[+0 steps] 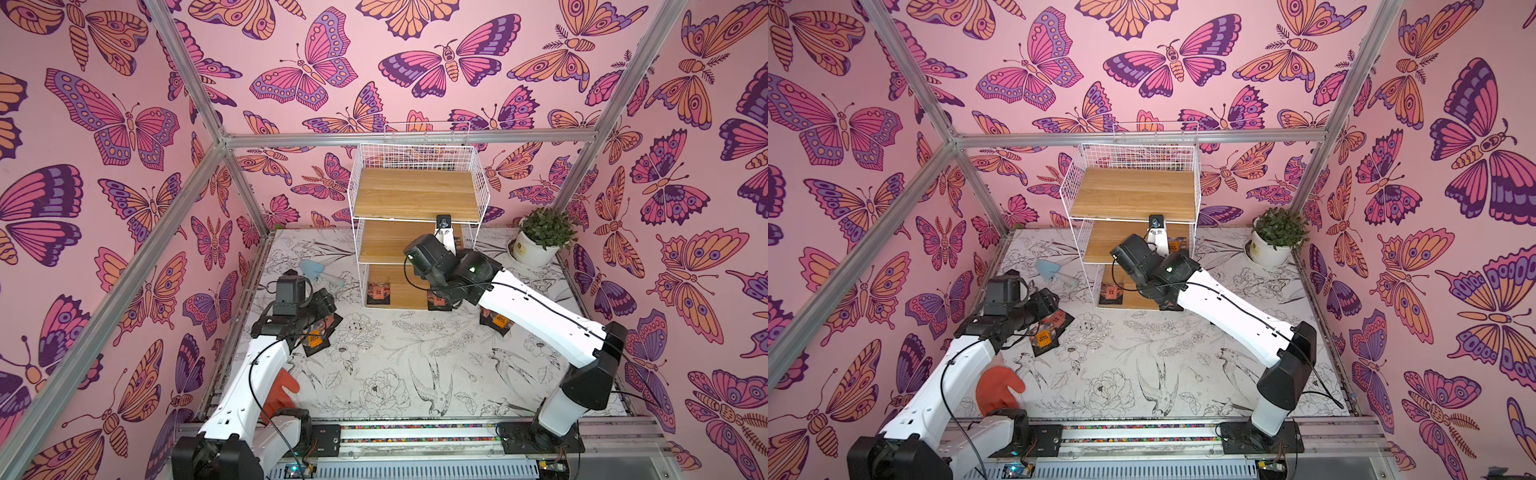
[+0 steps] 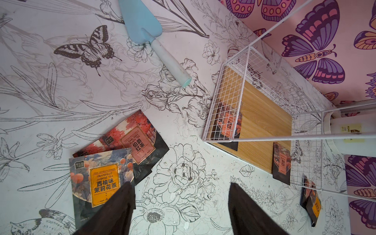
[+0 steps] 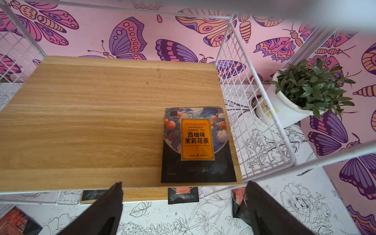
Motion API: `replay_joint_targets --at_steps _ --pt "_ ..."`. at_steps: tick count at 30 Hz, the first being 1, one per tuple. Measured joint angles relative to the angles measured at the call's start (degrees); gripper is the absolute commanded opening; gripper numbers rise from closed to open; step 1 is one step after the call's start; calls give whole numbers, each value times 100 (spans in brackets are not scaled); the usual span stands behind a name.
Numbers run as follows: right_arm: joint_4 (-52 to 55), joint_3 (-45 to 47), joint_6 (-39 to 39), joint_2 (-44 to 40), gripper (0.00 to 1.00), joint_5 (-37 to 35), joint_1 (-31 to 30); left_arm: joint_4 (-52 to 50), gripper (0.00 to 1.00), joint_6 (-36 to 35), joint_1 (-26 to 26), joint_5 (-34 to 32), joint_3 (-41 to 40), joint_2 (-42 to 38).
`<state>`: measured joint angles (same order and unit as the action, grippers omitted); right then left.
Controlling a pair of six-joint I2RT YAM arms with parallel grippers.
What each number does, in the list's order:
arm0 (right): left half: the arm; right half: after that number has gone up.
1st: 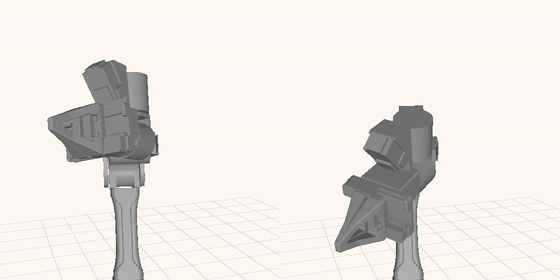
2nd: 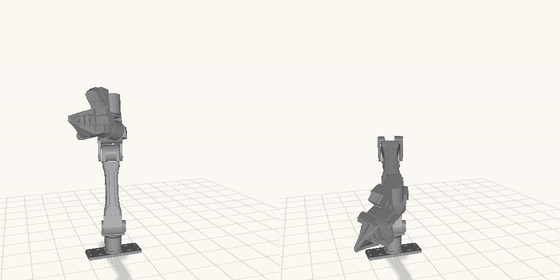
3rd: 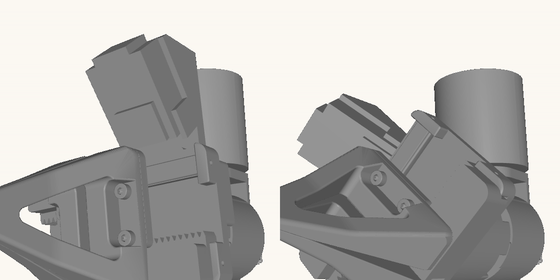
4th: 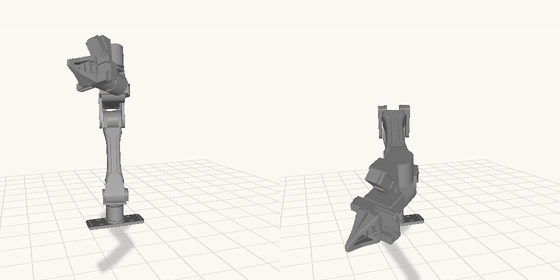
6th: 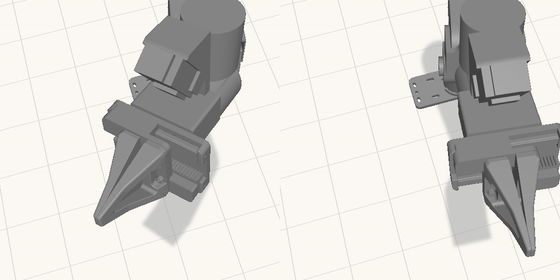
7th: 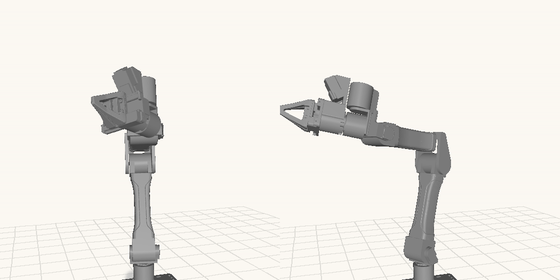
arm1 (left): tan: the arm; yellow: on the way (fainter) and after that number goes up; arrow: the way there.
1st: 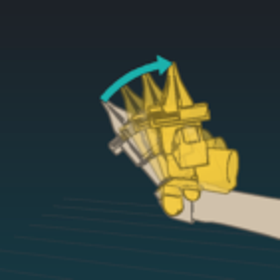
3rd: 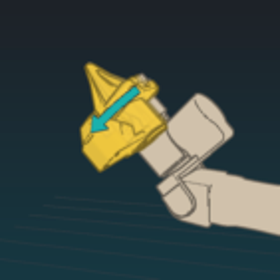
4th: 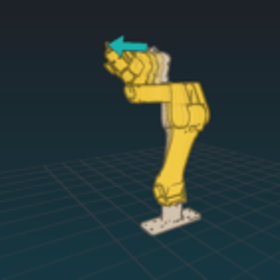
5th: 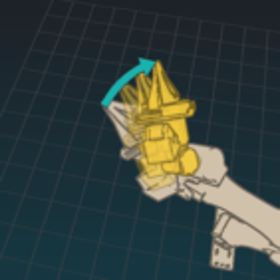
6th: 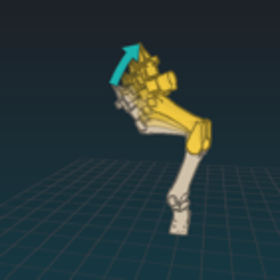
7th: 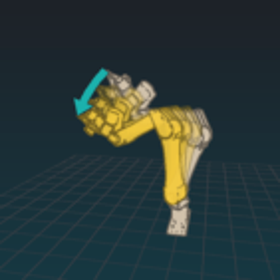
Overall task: Remove the tea bags from the shelf
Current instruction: Pick up the tea bag from the shelf.
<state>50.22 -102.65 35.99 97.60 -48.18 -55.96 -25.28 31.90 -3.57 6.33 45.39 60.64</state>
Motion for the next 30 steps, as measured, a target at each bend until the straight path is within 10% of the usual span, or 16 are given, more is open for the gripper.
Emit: replay_joint_targets --at_steps 30 --pt "-1045 763 170 -291 93 20 310 35 76 -2 24 105 -33 90"
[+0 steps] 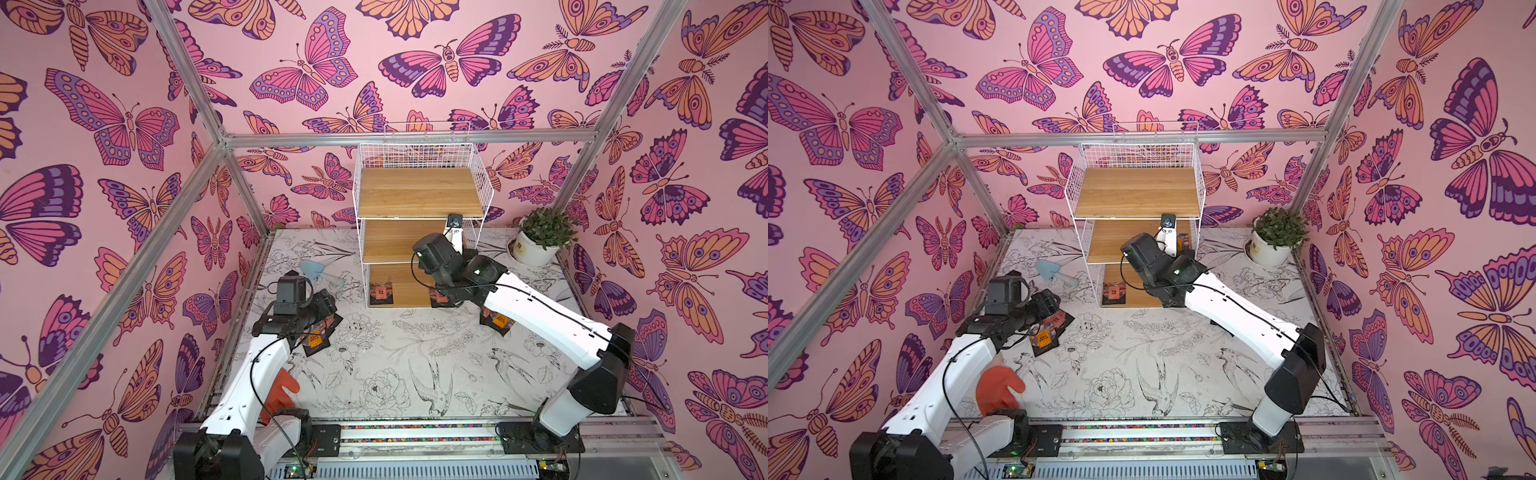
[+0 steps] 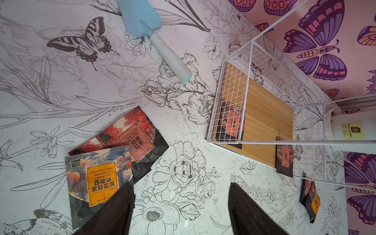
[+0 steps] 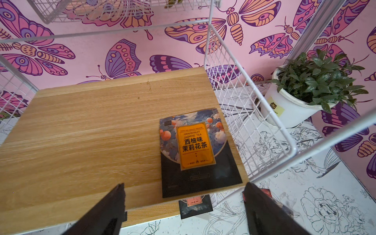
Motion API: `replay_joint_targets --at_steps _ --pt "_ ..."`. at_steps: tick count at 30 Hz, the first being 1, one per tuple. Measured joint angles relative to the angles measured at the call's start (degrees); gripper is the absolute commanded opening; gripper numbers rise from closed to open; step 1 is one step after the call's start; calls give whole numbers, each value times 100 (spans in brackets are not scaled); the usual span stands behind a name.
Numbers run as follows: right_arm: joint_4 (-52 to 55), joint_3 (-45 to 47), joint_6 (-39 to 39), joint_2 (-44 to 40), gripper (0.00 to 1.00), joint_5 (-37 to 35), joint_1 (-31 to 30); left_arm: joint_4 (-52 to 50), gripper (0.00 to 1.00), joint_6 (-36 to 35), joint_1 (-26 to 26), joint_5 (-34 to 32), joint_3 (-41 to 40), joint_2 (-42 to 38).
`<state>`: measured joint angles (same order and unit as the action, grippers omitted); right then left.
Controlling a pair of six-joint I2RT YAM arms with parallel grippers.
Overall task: Remove the tea bags from the shelf
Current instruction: Pick up the tea bag from the shelf.
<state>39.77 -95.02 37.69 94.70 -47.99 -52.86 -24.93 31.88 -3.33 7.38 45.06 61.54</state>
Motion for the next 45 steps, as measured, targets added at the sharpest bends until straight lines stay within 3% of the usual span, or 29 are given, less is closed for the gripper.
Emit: replay_joint_targets --at_steps 32,45 --pt "46 457 -26 -26 87 22 -184 9 76 -17 2 -4 -70 -2" --pt "-2 273 -22 -15 87 -476 -461 116 76 -17 22 4 -76 -2"
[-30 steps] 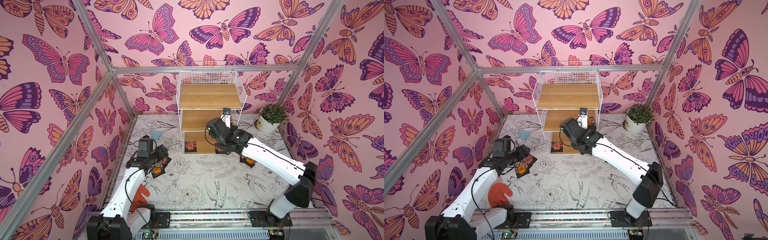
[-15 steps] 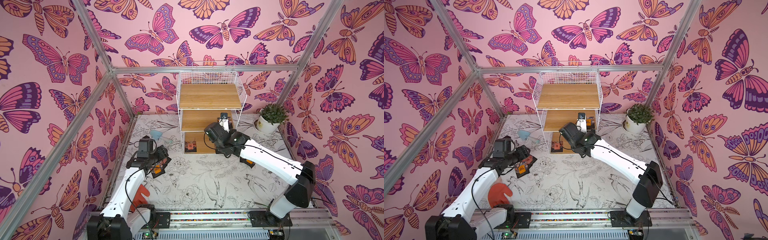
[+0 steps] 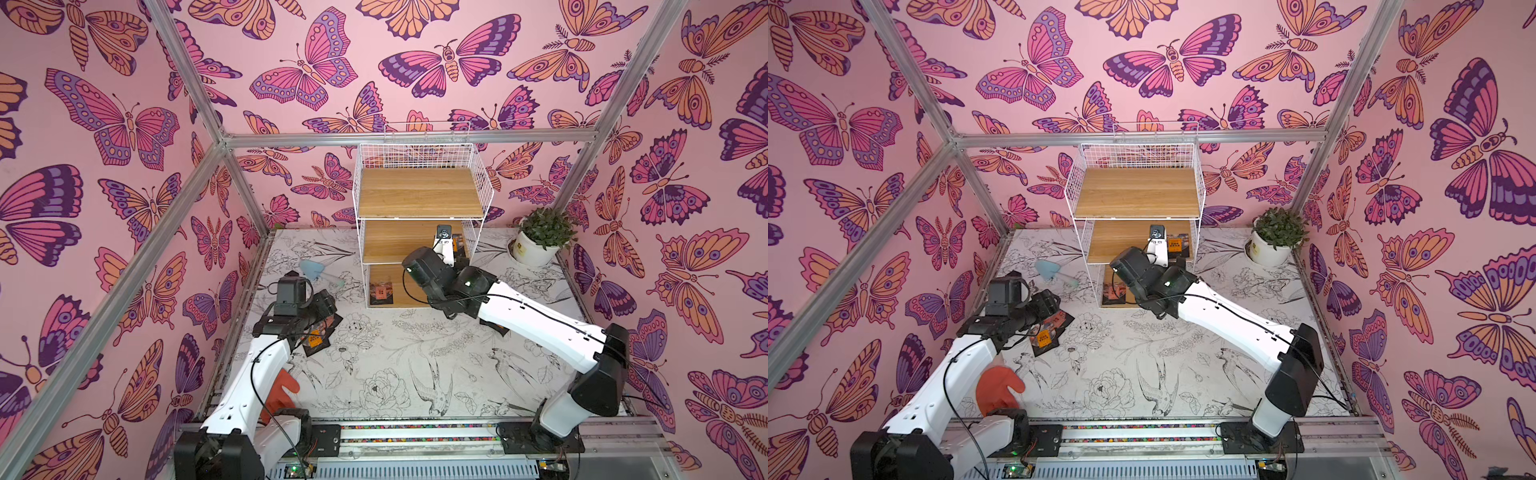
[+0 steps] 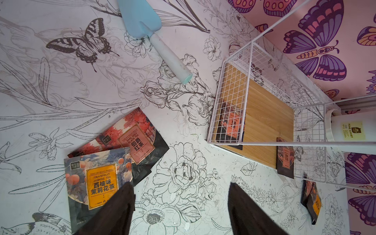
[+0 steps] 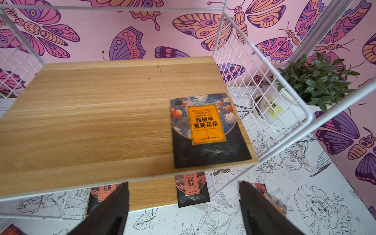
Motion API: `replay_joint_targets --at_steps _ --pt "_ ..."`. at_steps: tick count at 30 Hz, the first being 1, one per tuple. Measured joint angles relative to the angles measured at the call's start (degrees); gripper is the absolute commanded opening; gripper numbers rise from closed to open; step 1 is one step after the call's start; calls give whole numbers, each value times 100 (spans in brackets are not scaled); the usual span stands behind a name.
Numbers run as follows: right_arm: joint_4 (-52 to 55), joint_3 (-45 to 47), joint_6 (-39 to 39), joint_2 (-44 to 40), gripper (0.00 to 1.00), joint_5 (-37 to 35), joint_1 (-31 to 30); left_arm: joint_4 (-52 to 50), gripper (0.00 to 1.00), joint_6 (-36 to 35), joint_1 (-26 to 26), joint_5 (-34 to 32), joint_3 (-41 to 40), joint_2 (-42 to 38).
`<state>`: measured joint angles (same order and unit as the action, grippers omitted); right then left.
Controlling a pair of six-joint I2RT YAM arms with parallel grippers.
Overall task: Remove the tea bags from the shelf
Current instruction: Pick up the tea bag from the shelf.
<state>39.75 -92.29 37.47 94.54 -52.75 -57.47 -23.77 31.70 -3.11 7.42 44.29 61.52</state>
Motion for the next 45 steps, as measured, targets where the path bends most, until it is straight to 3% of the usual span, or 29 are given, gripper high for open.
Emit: replay_joint_targets --at_steps 12,45 --pt "407 -750 166 334 88 -260 13 22 76 0 22 31 -20 0" --pt "560 -614 601 203 83 227 400 138 76 0 59 55 -74 0"
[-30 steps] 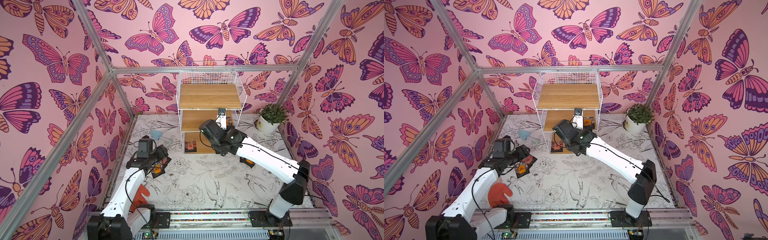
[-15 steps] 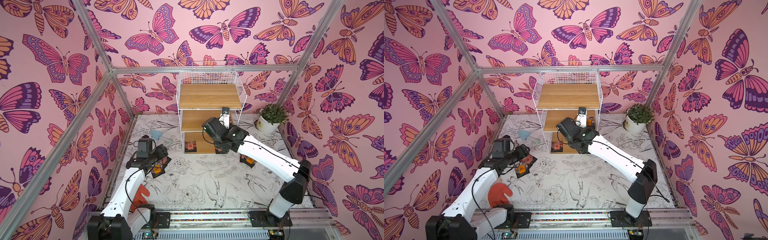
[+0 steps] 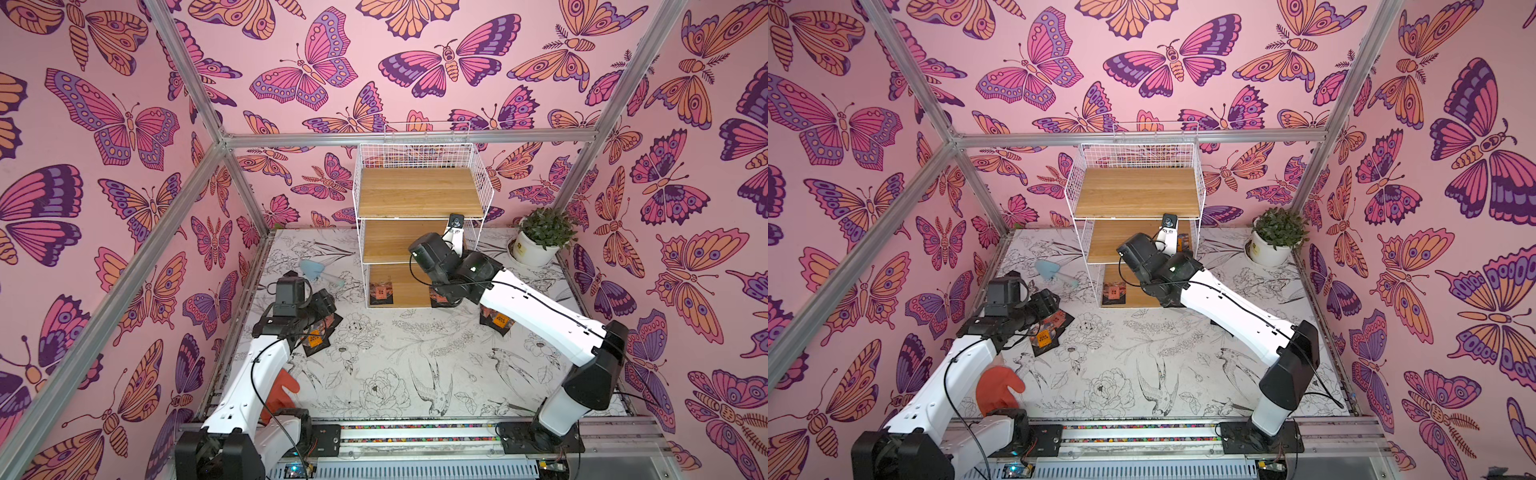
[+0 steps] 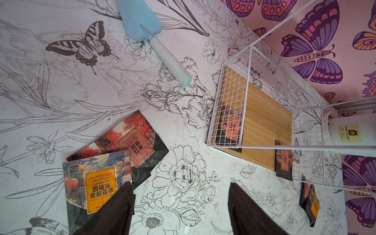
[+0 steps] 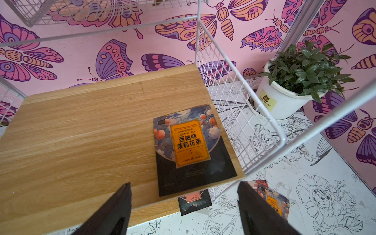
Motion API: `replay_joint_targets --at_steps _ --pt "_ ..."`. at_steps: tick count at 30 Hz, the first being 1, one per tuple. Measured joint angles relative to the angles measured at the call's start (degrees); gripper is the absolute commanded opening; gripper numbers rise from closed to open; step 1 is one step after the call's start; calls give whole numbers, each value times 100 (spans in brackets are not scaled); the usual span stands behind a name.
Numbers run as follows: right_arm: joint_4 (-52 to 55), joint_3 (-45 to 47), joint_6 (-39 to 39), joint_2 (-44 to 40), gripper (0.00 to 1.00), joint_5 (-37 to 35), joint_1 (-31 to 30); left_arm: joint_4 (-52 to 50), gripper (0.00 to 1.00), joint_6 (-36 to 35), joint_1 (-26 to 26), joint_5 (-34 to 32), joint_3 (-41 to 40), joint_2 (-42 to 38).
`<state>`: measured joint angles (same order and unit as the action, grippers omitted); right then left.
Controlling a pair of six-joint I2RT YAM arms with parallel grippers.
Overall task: Remove the tea bags from the shelf
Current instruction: Pick up the tea bag from the shelf.
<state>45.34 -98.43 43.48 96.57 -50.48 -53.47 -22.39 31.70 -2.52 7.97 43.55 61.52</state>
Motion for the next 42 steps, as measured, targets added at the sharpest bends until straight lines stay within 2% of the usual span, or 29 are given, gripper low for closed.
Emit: replay_joint_targets --at_steps 13,42 --pt "-72 367 0 -105 80 197 31 7 76 0 0 0 -31 0" --pt "-149 374 -149 -59 75 256 57 7 76 0 26 2 -33 0"
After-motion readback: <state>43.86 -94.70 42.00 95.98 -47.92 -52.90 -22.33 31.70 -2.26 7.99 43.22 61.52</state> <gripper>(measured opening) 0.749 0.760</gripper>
